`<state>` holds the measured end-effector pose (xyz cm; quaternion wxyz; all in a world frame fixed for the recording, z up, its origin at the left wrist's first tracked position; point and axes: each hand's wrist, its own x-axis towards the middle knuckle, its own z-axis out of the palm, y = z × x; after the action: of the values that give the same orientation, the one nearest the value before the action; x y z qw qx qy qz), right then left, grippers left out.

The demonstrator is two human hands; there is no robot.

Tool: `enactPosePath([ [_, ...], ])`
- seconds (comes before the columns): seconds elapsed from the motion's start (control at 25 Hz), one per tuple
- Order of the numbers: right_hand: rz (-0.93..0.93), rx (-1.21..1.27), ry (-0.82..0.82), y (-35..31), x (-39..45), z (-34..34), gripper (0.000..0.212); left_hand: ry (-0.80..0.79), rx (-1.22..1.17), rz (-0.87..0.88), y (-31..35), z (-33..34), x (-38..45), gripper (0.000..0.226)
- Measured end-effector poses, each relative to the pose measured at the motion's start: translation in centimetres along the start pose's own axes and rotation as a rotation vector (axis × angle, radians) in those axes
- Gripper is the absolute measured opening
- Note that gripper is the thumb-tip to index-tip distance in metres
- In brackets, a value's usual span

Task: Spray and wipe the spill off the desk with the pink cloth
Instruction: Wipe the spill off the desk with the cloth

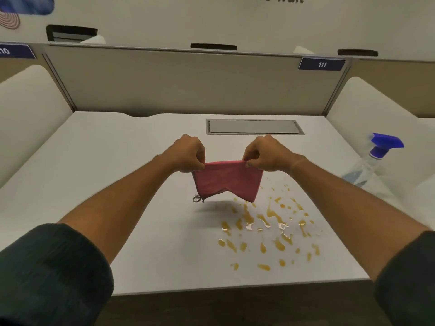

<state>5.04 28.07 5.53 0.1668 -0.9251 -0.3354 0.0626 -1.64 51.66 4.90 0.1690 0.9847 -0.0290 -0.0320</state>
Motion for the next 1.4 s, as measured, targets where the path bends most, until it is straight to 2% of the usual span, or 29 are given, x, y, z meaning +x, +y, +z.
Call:
enactPosePath([
  [0.16, -0.028, -0.037, 0.142, 0.6, -0.7, 3.0, 0.016, 0.049, 0.027, 0.056, -1.0, 1.7, 0.2, 0.011],
  [0.28, -0.016, -0.012, 0.164, 1.1, -2.6, 5.0, 0.017, 0.04, 0.035, 0.088, -1.0, 3.5, -1.2, 0.011],
  [0.48, 0.022, -0.011, 0.051, 1.6, -7.7, 9.8, 0.018, -0.079, 0.052, 0.096, -0.5, 9.0, -6.4, 0.013],
  [0.64, 0.072, -0.02, -0.1, 1.7, -10.7, 13.2, 0.017, -0.172, 0.098, 0.113, -0.2, 13.6, -9.8, 0.016],
  [1.0, 0.082, -0.052, -0.263, 1.4, -13.8, 16.7, 0.016, -0.204, 0.063, 0.131, -0.8, 18.7, -13.1, 0.02],
  [1.12, 0.107, -0.021, -0.191, 1.1, -13.2, 16.8, 0.021, -0.13, 0.01, 0.115, -1.6, 19.0, -13.6, 0.023],
  [1.28, 0.038, -0.045, 0.032, 0.2, -10.7, 18.6, 0.043, 0.152, -0.007, 0.011, -3.7, 19.0, -13.1, 0.035],
  [1.4, -0.065, -0.114, 0.015, -1.0, -8.2, 21.0, 0.063, 0.182, 0.027, -0.119, -5.4, 19.6, -11.6, 0.058],
])
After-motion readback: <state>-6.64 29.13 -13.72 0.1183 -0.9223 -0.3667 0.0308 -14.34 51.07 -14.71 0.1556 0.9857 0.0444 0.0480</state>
